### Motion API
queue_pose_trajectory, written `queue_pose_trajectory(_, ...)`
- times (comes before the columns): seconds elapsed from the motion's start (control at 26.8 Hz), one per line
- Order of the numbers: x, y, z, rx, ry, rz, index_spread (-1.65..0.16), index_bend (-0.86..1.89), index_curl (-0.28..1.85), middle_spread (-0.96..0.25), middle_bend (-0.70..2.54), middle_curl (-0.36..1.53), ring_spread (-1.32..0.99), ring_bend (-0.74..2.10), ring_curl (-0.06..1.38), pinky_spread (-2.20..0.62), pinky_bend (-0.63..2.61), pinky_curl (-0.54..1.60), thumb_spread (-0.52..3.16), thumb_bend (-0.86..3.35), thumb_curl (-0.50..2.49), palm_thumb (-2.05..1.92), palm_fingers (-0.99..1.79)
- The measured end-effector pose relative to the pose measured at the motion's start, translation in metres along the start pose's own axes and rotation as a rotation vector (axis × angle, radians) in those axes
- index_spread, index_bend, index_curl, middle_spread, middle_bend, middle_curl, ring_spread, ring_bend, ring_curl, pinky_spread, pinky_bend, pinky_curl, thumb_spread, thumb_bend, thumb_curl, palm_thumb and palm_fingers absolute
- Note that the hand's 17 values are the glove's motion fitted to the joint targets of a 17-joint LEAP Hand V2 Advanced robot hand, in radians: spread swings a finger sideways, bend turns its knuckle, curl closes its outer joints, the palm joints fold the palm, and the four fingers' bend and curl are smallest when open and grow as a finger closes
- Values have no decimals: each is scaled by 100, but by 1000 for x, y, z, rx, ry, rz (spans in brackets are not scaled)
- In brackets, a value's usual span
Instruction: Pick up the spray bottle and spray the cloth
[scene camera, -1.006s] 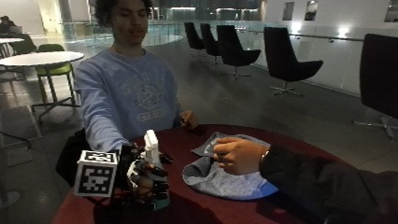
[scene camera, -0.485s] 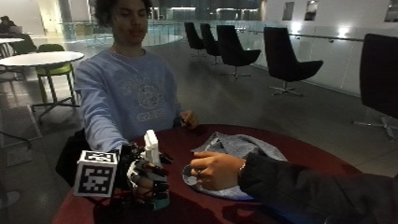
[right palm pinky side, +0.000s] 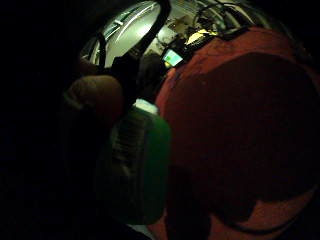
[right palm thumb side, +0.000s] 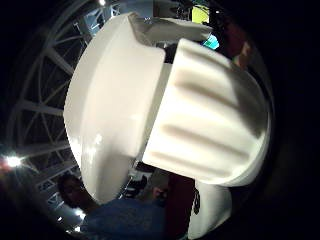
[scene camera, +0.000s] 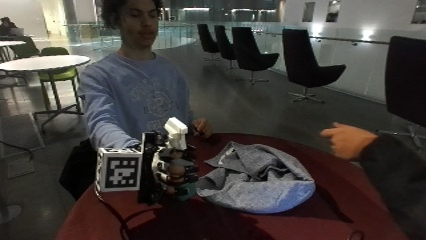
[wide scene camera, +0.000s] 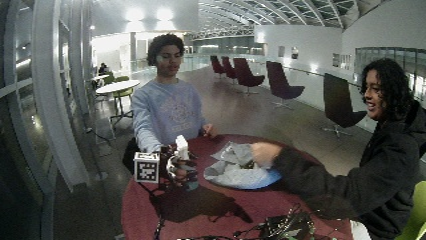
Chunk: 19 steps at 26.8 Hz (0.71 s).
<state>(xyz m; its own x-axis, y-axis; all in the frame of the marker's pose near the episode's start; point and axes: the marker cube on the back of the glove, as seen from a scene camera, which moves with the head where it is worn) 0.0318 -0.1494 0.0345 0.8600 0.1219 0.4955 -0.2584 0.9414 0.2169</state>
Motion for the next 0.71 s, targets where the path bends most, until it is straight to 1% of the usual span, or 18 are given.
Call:
queue_pose_trajectory(0.15, -25, 1, 22, -111, -18, -36, -26, 17, 44, -8, 24, 44, -8, 51, 39, 22, 17, 23, 73, -3, 56, 100, 108)
queue_pose_trajectory(0.45, -80, 5, 79, -278, -39, -112, -25, 14, 43, -8, 23, 45, -7, 52, 40, 20, 19, 26, 71, -3, 58, 98, 111)
queue_pose_trajectory(0.71, -100, 9, 103, -347, -31, -120, -24, 15, 43, -8, 22, 45, -7, 53, 41, 18, 19, 28, 71, -3, 59, 97, 113)
